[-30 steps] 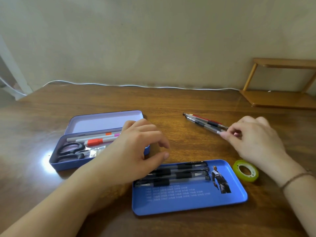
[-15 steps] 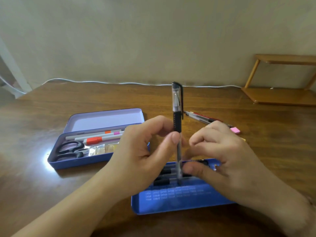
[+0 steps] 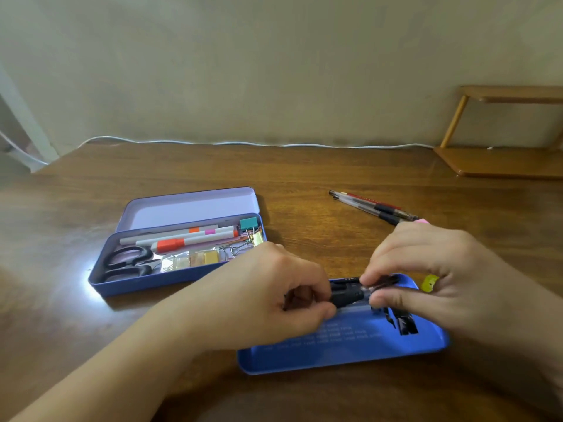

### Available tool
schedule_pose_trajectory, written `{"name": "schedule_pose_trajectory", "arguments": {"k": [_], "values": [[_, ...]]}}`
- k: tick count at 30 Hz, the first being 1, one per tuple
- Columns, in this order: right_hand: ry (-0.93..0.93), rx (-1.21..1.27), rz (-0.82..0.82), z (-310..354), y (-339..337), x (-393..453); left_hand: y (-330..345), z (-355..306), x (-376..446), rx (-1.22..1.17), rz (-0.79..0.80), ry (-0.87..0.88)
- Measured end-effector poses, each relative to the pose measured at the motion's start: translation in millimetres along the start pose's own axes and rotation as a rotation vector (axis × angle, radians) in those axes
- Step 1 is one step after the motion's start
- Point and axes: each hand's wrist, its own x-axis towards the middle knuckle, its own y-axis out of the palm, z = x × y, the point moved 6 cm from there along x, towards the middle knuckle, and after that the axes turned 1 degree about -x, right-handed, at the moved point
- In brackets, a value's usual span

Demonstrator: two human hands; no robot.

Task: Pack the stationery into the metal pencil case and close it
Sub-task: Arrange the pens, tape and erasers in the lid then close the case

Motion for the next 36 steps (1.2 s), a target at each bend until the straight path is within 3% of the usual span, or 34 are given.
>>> {"name": "schedule_pose_trajectory", "arguments": {"k": [2,6,9,12,17,20,36], "values": [[0.054,0.024,0.025,-3.5,-0.4,-1.5,-1.6,-0.2,0.4,0.007,-0.005,-0.002],[0.137,0.166,-0.092,-6.6,-13.1,-4.0,-8.6,10.3,-3.5,-0.047,-0.07,-0.11],[0.099,0.061,-0.082,-3.1,-10.3,-2.7,-11.2,11.8,-3.7,-0.077,-0.122,-0.126],[0.079,-0.011,-0.062,-2.4,-10.3,-1.2,-8.8,9.0,-2.3,-0.075,-0.063,-0.109],[0.176,0.023,0.18,-11.3,0.5,-6.9,-18.3,19.6,-5.4,-0.139,-0.204,-0.155],[0.207,-0.06,0.3,-14.1,10.2,-9.4,-21.6,28.0,-7.1,-0.05,-0.267,-0.197],[0.218,-0.17,0.203,-4.6,26.6,0.4,2.6,22.7,-5.0,0.237,0.084,-0.079]]}}
